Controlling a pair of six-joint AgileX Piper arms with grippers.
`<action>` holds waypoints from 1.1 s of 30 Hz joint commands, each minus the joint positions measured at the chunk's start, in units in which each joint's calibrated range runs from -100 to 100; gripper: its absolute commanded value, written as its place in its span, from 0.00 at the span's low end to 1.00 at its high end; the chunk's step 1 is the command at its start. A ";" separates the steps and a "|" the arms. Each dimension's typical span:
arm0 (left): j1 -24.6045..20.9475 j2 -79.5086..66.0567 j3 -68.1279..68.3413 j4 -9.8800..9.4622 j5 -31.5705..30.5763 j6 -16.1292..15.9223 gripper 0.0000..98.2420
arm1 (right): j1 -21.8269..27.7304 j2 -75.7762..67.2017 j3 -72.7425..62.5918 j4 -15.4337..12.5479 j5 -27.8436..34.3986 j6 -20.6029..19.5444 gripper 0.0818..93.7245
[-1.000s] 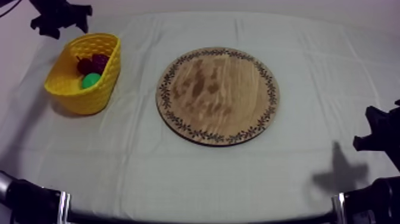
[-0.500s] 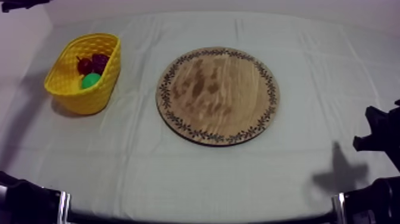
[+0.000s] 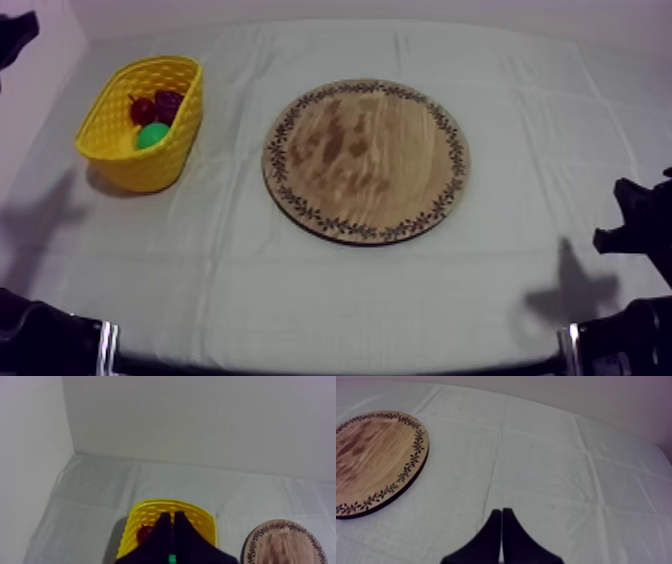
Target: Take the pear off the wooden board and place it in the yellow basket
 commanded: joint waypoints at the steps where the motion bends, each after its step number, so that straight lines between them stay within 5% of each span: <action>1: -0.06 -12.82 10.03 0.02 -0.97 -0.12 0.00 | 0.02 -0.05 0.05 0.02 0.03 0.00 0.00; 20: 1.17 -40.49 42.73 -1.87 -10.55 -0.03 0.00 | 0.02 -0.05 0.05 0.02 0.03 -0.02 0.00; 29: -0.88 -46.35 47.12 5.68 -9.68 -6.71 0.00 | 0.02 -0.05 0.05 0.02 0.03 -0.03 0.00; 33: -1.96 -47.54 47.33 7.58 -7.73 -8.19 0.00 | 0.02 -0.05 0.05 0.02 0.03 -0.01 0.00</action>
